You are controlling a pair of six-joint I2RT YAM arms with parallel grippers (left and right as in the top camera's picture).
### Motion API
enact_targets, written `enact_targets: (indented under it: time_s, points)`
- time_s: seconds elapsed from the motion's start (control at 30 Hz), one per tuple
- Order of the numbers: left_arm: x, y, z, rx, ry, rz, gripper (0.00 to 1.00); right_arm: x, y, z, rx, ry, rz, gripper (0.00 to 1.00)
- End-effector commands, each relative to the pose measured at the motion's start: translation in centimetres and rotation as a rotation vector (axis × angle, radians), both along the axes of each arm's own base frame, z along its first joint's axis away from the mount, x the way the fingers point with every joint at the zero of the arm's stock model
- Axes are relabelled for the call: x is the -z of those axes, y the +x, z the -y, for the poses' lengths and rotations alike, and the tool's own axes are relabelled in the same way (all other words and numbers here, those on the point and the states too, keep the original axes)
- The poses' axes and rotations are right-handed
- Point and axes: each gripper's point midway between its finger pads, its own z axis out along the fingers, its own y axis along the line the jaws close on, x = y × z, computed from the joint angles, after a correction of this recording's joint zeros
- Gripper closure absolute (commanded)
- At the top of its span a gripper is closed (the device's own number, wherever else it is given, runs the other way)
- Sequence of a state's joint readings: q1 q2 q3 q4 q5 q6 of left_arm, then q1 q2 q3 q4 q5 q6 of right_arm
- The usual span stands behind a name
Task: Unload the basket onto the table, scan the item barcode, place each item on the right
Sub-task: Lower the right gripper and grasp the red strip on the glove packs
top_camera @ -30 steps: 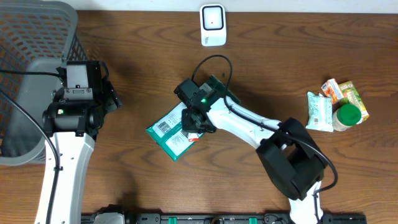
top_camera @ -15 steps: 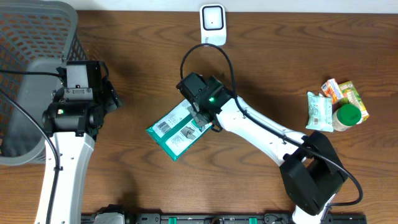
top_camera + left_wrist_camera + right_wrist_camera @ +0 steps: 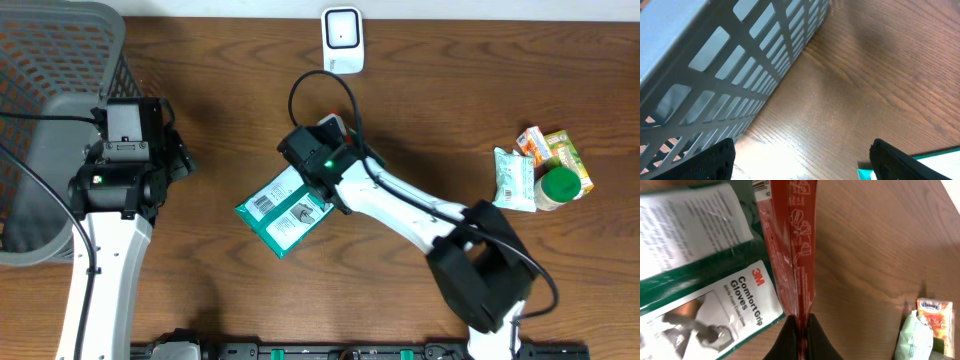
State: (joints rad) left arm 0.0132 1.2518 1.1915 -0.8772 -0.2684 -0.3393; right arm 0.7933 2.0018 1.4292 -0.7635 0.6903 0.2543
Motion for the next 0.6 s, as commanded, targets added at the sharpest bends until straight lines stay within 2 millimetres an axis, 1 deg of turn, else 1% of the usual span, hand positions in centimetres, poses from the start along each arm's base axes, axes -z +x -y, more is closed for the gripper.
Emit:
enact_targets:
  time_s: [0.0, 0.13, 0.27, 0.37, 0.57]
  points:
    - [-0.5, 0.0, -0.4, -0.005, 0.016, 0.010, 0.13, 1.6, -0.1, 0.1, 0.032, -0.055, 0.034, 0.99]
    - [-0.5, 0.0, -0.4, -0.005, 0.016, 0.009, 0.13, 3.0, -0.5, -0.9, 0.007, -0.065, 0.023, 0.99]
    - [-0.5, 0.0, -0.4, -0.005, 0.016, 0.010, 0.13, 4.0, -1.5, -2.7, -0.037, -0.052, 0.010, 0.98]
    - [-0.5, 0.0, -0.4, -0.005, 0.016, 0.010, 0.13, 4.2, -2.2, -3.7, -0.054, -0.034, 0.001, 0.99]
    - [-0.5, 0.0, -0.4, -0.005, 0.016, 0.010, 0.13, 4.5, -2.9, -4.5, -0.037, 0.010, -0.004, 0.98]
